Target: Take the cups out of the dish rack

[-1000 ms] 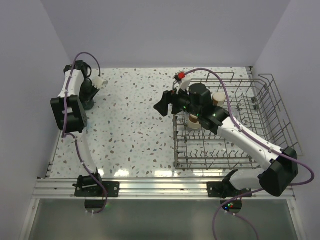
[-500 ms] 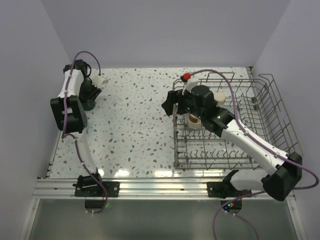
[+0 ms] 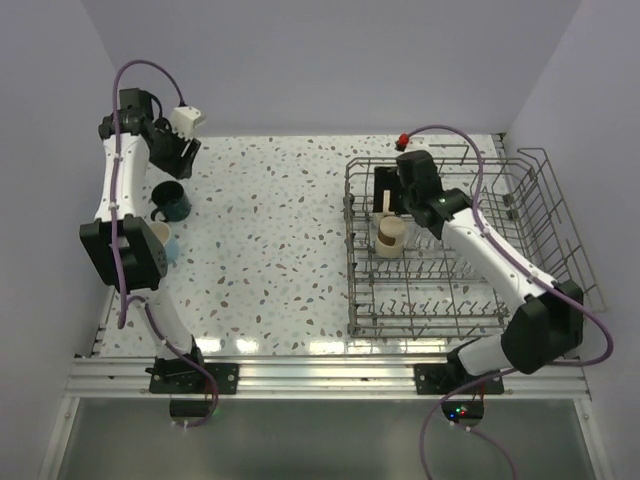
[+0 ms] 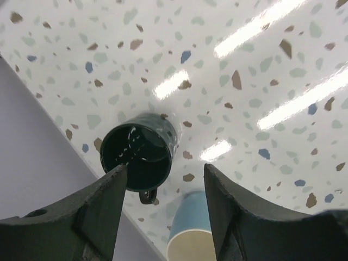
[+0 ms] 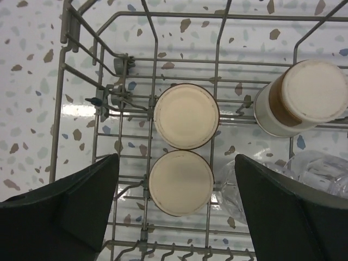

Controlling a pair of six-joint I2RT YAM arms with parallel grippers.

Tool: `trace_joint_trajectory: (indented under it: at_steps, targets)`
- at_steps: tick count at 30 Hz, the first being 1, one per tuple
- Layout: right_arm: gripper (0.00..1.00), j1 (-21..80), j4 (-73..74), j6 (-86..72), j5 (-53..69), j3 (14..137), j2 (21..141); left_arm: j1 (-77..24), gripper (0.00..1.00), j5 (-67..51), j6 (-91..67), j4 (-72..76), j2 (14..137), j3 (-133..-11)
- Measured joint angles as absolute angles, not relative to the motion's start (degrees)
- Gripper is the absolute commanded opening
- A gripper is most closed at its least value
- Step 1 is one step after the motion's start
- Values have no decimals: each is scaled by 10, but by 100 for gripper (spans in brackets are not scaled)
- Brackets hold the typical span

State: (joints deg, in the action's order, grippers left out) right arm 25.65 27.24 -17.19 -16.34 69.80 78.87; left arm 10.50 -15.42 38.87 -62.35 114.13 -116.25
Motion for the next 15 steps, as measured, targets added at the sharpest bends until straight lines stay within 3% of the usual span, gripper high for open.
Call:
trace_joint_trajectory:
  at_steps: [6, 15]
  targets:
    - [91, 260, 292, -150, -164, 756, 901, 105, 68, -238, 336, -569, 1041, -1092]
    - [91, 260, 306, -127, -201, 811, 966, 81, 70, -307, 308, -516, 923, -985]
